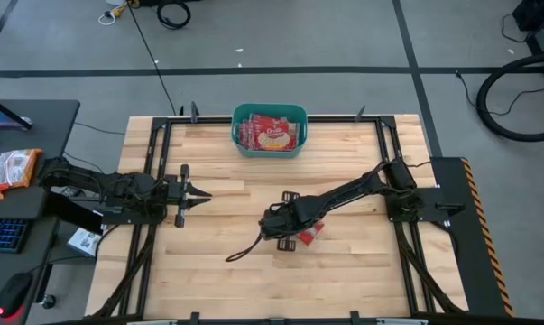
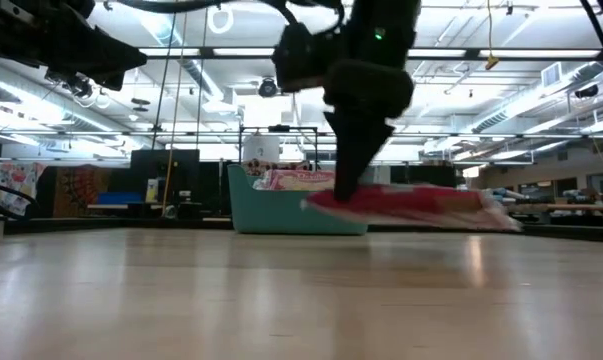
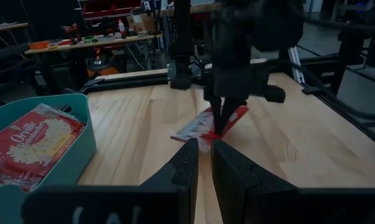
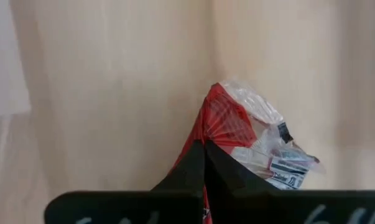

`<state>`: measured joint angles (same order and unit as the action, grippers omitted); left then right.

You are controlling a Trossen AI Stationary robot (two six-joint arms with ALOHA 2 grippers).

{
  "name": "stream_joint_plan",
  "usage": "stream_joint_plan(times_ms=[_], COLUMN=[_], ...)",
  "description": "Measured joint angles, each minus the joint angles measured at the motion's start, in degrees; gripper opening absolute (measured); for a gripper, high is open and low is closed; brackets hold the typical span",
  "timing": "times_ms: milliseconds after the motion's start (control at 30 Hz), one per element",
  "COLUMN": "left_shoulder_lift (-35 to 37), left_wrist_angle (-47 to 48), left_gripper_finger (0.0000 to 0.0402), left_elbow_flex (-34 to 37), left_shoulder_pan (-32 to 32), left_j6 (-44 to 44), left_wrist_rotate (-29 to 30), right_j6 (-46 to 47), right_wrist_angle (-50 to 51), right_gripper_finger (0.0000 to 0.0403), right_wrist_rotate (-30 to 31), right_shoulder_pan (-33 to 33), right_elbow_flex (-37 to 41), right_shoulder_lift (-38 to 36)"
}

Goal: Sort popcorn bags into baskets
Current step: Put the popcorn bag into the green bin

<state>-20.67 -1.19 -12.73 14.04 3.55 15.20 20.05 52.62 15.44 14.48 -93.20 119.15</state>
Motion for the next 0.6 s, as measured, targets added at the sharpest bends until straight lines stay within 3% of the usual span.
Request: stream_joint_plan(times_ms=[200,400,600], left_shoulder_lift=[0.0,0.02,0.02], left_wrist_angle=[-0.02,-0.22,-0.72], left_gripper_finger=[0.0048,0.0048,0.0048], left_elbow_flex=[0.0,0.0,0.0], left_shoulder_pan=[0.01,0.0,0.01], left_j6=[0.02,0.02,0.02], left_wrist_rotate=[0.0,0.0,0.0], right_j6=[-5.38,-14.1,-24.51], right_wrist_angle=[-1.56,-7.72,-17.62], right_gripper_finger=[0.0004,0.0004,0.0004], right_wrist_rotate=[7.39,8.09,-1.57], right_shoulder_pan=[-0.43,-3.94,-10.99], right_elbow_flex=[-3.69,-3.81,-3.88], right_shoulder_lift=[-2.46,-8.53,-11.53])
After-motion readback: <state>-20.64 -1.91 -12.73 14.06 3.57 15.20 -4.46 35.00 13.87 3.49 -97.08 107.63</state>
